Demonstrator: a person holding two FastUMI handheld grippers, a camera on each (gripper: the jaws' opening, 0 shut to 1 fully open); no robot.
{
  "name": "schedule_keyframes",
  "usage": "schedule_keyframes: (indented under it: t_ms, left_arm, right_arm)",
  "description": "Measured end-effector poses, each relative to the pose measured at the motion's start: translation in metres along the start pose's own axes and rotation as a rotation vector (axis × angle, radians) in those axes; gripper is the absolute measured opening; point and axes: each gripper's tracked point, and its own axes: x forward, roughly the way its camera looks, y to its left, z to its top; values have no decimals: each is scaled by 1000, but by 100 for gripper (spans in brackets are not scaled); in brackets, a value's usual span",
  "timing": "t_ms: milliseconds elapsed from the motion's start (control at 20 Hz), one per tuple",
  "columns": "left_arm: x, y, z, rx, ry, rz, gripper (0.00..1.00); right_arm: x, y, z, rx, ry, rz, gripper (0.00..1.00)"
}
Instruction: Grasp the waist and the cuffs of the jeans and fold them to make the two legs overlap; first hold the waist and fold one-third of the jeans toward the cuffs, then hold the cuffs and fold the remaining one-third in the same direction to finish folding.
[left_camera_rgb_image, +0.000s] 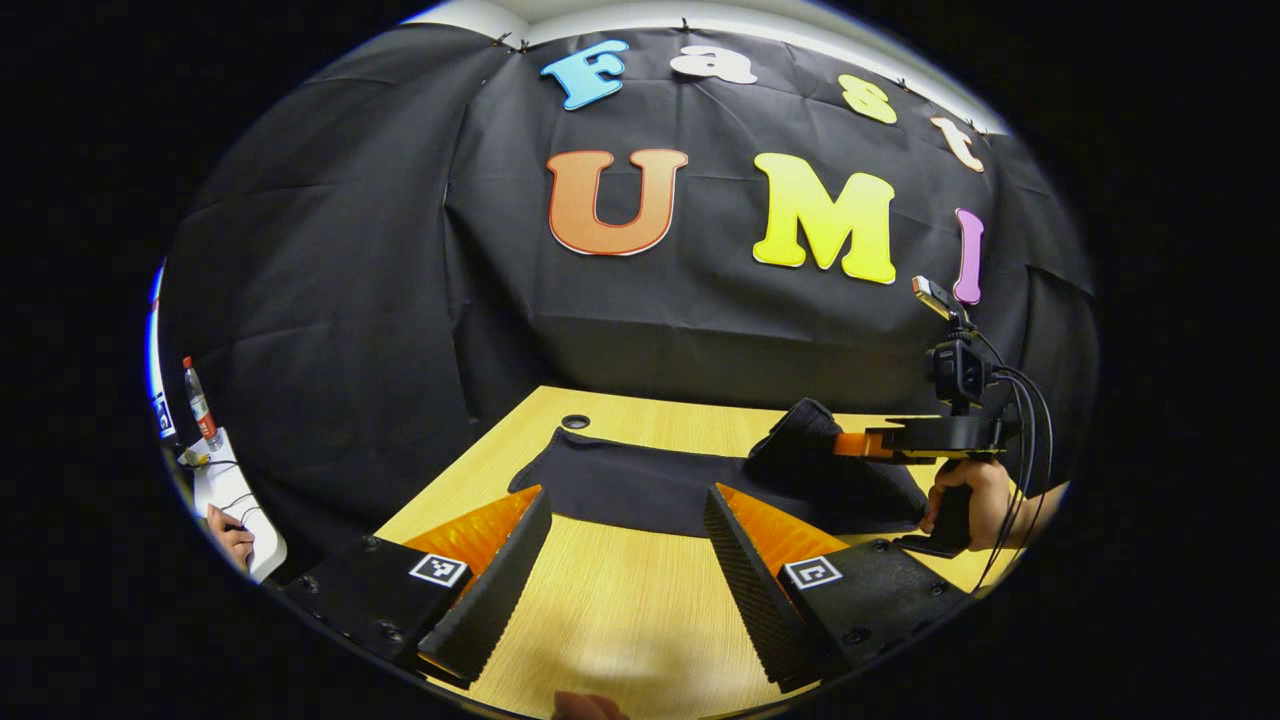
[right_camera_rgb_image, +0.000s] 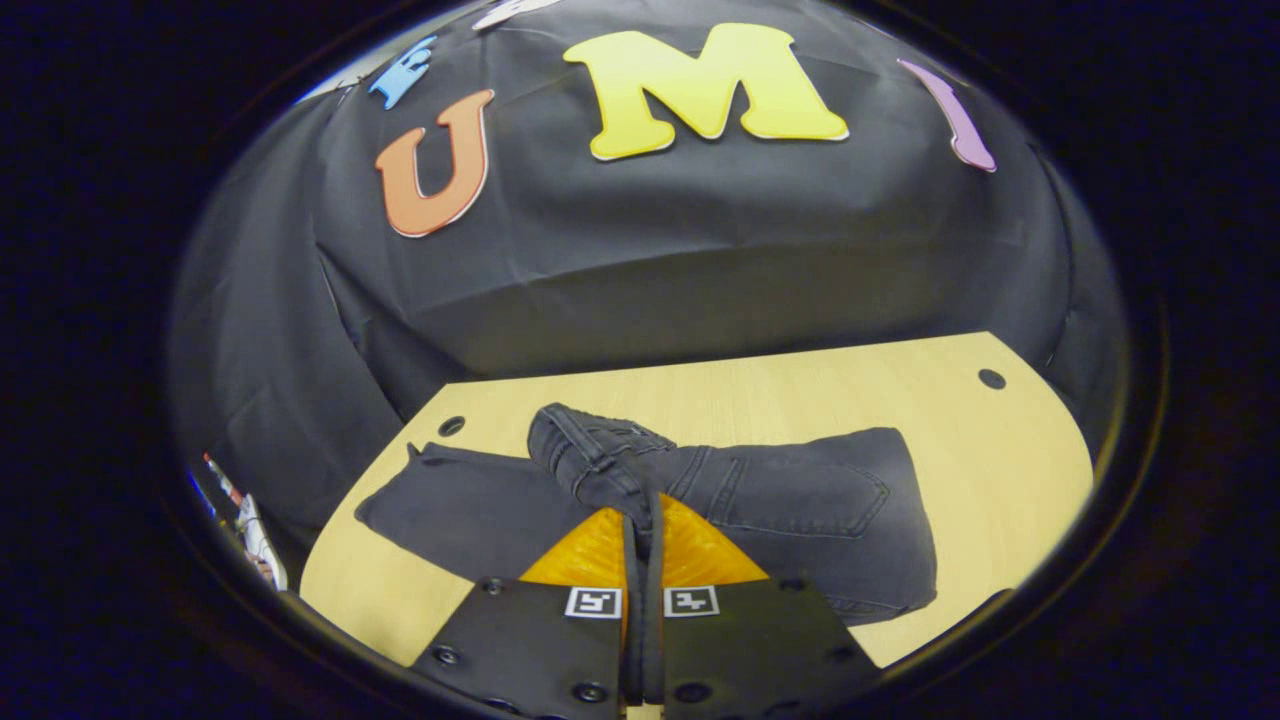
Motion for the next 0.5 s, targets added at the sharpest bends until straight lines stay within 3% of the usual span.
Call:
schedule_keyframes:
  t_ms: [250,450,500]
  left_arm:
    - [2,2,-4,-23,10,4,99]
    - [3,3,-3,-51,15,14,99]
    - [3,5,-3,-58,14,17,99]
  right_arm:
    - [7,2,-20,-37,59,6,1]
    - [18,-15,-73,-176,198,-28,0]
    - [20,-15,-71,-195,154,-36,4]
